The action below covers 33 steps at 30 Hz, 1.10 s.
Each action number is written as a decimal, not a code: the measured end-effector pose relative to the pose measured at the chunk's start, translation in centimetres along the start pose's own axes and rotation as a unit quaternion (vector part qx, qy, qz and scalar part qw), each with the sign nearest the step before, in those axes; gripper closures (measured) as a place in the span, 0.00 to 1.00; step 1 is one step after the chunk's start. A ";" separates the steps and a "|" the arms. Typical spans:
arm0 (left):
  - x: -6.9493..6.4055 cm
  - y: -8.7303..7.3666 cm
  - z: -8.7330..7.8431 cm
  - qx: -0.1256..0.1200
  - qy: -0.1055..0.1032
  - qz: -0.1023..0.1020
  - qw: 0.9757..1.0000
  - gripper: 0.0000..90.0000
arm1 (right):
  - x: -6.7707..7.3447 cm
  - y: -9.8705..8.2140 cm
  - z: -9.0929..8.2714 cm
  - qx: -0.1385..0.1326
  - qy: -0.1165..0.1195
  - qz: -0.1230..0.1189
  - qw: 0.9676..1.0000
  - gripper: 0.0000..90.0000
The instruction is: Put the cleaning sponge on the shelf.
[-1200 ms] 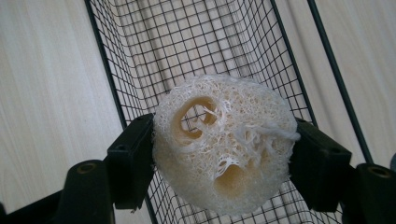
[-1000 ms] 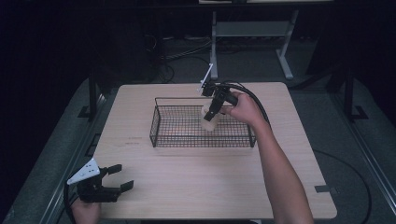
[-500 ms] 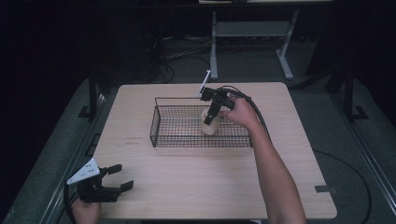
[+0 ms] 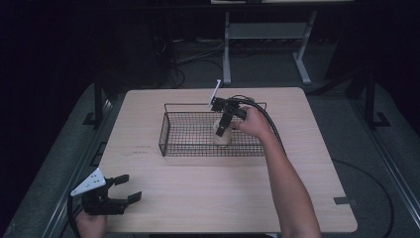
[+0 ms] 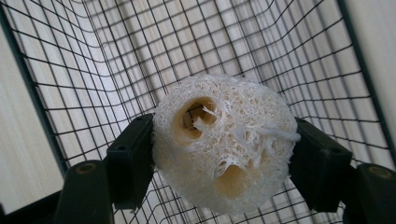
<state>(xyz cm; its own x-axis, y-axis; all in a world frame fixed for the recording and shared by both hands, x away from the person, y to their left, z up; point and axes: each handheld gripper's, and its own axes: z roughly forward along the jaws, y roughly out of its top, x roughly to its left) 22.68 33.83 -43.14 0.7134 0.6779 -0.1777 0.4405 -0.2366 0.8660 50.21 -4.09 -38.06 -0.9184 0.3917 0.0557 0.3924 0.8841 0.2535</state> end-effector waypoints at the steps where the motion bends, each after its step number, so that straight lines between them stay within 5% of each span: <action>1: 0.0 0.0 0.0 0.000 0.000 0.001 1.000 0.15 | 0.0 -0.1 0.2 0.002 0.002 0.001 1.000 0.33; 16: 0.0 0.1 0.1 0.000 -0.001 0.001 1.000 0.15 | 0.2 -0.4 0.5 0.013 0.002 0.003 1.000 0.28; 33: -0.1 0.2 0.4 0.004 0.000 0.000 1.000 0.15 | 0.5 -0.5 -1.1 -0.015 0.003 0.000 1.000 0.17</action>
<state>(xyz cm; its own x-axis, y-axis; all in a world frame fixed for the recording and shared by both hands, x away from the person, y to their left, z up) 22.94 33.42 -43.13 0.7133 0.6781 -0.1771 0.4451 -0.2431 0.8619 49.45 -4.62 -37.12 -0.9190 0.3896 0.0606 0.3902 0.8766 0.2818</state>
